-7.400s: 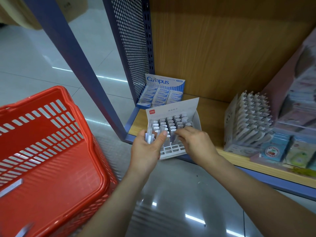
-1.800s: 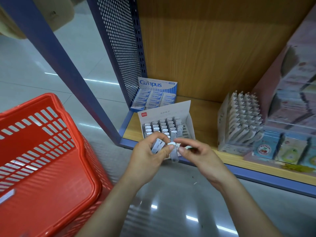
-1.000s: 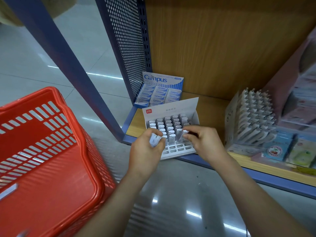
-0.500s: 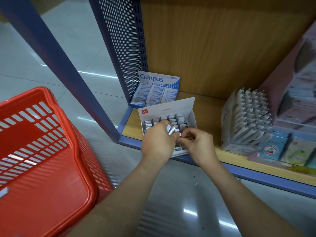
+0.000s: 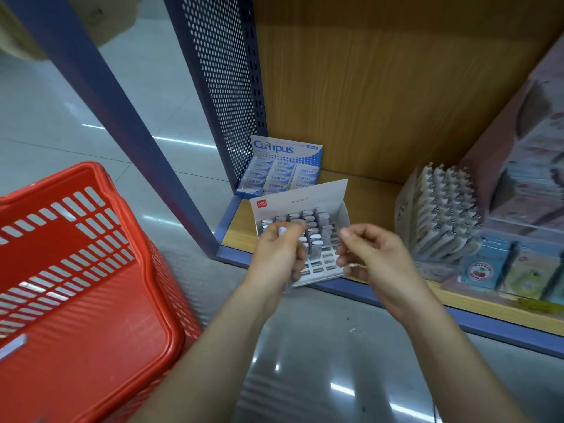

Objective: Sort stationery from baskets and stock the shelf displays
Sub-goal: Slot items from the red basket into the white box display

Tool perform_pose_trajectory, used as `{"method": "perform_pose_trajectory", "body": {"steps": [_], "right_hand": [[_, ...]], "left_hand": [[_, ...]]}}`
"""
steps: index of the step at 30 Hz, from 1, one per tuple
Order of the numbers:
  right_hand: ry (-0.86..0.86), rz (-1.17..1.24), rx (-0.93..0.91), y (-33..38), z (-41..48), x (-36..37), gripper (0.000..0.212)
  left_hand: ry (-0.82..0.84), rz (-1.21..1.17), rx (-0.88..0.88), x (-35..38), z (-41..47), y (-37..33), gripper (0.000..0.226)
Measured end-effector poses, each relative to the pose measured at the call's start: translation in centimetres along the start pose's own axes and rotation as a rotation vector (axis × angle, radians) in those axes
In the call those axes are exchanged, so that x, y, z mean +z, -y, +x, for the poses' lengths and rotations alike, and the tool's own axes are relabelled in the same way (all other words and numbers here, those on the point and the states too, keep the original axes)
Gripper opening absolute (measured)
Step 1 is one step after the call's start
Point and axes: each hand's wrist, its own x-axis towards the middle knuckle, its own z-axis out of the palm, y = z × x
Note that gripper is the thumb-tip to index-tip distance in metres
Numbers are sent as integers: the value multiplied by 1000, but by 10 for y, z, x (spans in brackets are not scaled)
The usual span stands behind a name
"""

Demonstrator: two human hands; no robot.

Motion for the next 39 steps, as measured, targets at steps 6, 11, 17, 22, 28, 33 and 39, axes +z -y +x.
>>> {"method": "perform_pose_trajectory", "body": {"steps": [6,11,17,22,28,33,39], "right_hand": [[179,-246,-107,-1,-32,24,21],[74,-355,-125,-3,-32,21,28],[118,29,23,-1,-33,13,23],[289,348,215,-8,-33,2,25],[227,45,16,-6,-26,-16,46],[147,-210,-186,-4,-16,-14,14],[45,-175,-214,-11,-7,-22,15]], "left_hand": [[98,-616,-186,-3,-11,4,24],[87,-603,-112,-5,-23,1,28],[66,-320,57,-11,-28,-3,23],[252,-182,84,-15,-38,-7,24],[-20,350,320,-11,-30,7,23],[-8,693,467,2,-31,22,27],[-11,733,505,3,-24,19,17]]}}
